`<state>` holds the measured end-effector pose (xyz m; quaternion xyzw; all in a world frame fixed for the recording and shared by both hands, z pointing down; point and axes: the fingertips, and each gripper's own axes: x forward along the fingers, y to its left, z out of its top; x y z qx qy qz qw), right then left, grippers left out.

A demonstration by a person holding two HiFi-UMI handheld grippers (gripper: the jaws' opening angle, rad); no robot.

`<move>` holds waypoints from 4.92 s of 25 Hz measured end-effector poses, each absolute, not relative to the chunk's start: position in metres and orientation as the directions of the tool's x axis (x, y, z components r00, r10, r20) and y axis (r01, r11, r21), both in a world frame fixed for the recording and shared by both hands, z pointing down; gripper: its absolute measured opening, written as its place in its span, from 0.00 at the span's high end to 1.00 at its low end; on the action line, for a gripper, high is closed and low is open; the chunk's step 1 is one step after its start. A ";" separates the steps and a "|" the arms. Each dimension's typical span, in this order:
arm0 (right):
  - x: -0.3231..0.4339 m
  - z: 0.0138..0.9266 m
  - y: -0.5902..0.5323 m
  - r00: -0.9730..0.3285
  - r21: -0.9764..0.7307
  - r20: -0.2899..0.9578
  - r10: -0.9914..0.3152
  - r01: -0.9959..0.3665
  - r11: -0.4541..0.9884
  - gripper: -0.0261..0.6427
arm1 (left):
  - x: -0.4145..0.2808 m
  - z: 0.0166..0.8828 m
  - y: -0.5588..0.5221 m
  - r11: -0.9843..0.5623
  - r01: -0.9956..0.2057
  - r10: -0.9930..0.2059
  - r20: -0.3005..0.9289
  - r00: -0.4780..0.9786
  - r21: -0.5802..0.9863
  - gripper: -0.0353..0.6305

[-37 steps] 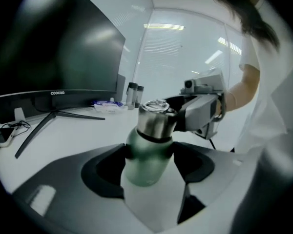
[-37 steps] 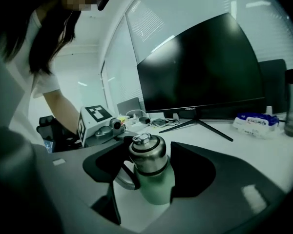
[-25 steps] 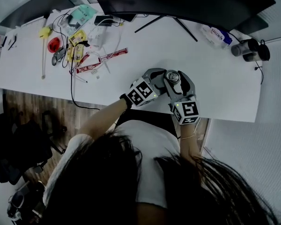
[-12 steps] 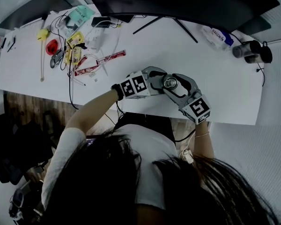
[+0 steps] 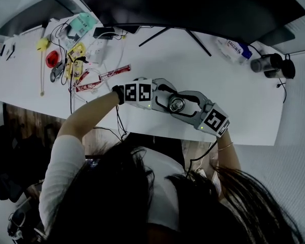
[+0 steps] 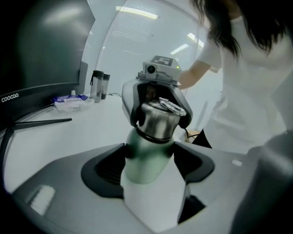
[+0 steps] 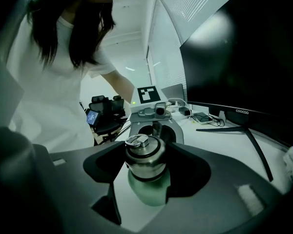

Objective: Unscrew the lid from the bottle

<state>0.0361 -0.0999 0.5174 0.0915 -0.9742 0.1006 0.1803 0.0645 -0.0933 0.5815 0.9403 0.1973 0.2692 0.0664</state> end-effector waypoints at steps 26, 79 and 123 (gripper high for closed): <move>0.061 0.507 -0.111 -0.505 -0.297 0.265 -0.821 -0.853 0.429 0.54 | 0.068 0.581 -0.093 -0.972 -0.077 0.017 0.392 0.920 0.222 0.41; 0.050 0.466 -0.109 -0.918 -0.228 0.257 -0.302 -0.361 0.904 0.56 | 0.040 0.568 -0.103 -0.949 0.116 0.236 0.419 0.877 0.294 0.38; 0.129 0.333 -0.116 -0.394 -0.019 0.042 -0.918 -0.919 0.394 0.56 | -0.028 0.366 -0.154 -0.673 -0.729 -0.723 0.099 0.684 0.129 0.72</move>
